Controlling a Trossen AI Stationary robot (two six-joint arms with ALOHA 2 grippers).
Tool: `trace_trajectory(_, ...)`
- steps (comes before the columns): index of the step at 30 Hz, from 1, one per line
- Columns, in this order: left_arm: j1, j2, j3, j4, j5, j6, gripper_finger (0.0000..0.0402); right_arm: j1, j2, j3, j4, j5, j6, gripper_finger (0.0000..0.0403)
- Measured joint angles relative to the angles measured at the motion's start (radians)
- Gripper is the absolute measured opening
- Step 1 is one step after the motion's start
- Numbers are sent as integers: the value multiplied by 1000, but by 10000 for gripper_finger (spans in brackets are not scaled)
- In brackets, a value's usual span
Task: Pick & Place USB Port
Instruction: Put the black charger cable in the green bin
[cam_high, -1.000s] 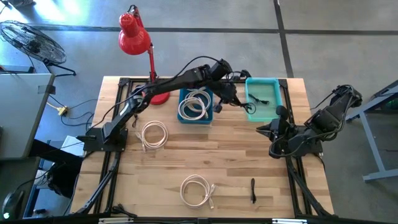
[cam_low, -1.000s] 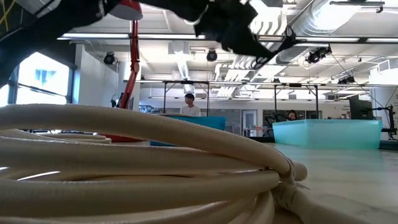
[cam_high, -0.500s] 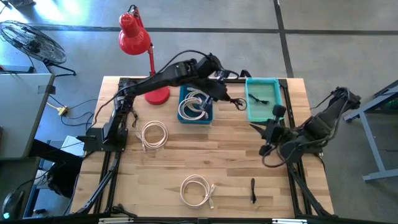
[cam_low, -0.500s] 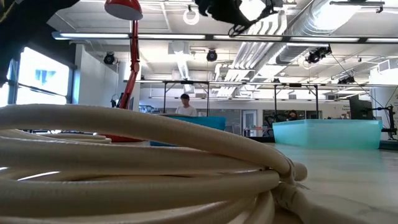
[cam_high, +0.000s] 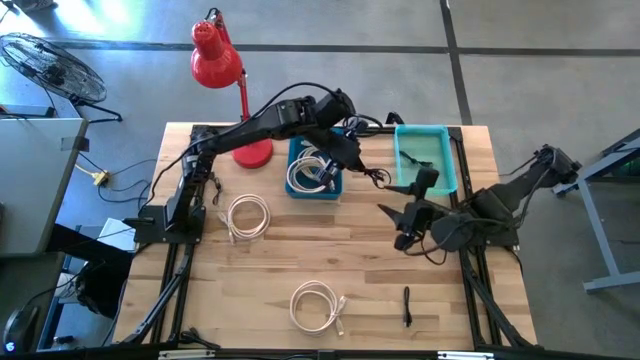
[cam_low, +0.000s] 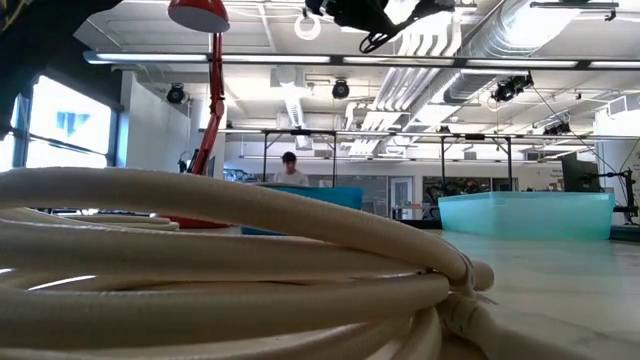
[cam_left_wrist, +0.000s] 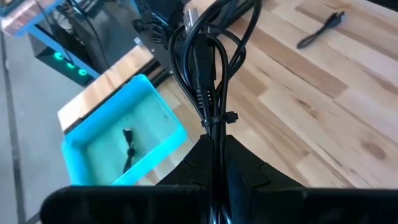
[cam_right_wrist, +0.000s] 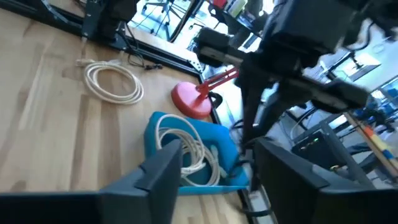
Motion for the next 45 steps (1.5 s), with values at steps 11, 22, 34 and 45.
trace_trajectory(11, -14, -11, -1, -36, 15, 34, 17, -137, -7, 3, -90, -108, 139, 252)
trace_trajectory(22, -19, -12, -1, -28, 15, 47, 17, -254, -4, 3, -55, -283, 126, 252)
trace_trajectory(34, -19, -12, -1, -27, 18, 53, 17, -259, -4, 3, -55, -321, 108, 175)
trace_trajectory(45, -18, -11, -1, -39, 13, 54, 17, -342, -6, 4, -53, -437, 111, 61)
